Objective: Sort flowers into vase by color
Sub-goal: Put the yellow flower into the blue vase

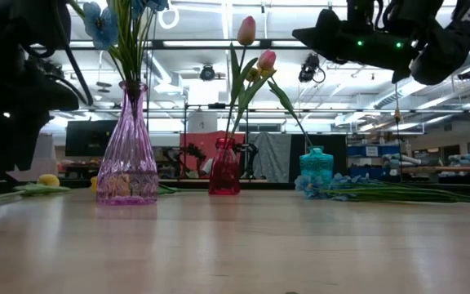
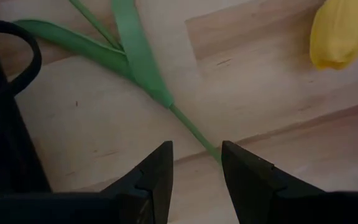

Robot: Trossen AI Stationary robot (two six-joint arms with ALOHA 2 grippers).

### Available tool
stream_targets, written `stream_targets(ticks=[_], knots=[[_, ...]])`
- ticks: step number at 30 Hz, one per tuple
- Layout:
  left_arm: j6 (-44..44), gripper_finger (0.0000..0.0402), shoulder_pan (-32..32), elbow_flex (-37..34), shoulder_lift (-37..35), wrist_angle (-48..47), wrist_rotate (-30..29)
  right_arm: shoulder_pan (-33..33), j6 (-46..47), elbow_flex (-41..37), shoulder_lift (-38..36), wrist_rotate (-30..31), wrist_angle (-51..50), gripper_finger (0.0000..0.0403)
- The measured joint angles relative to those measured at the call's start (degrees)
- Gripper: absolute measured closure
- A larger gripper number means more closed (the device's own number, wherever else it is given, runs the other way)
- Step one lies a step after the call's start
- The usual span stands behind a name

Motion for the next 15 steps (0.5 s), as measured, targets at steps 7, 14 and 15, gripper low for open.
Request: stream_targets(ticks=[7,14,15], knots=[[0.4,0.0259,0.0,-6.4,0.7,8.4,-0.8,0.0,-0.2,0.0,0.0,0.0,0.0,0.0325],[0.5,0.0261,1.4,-9.2,0.5,10.9,-0.9,0.0,-0.2,0.0,0.0,0.0,-0.1,0.0325],[0.6,0.0264,1.4,-9.3,0.5,11.1,-0.9,0.0,-0.2,0.0,0.0,0.0,-0.1,0.0325]])
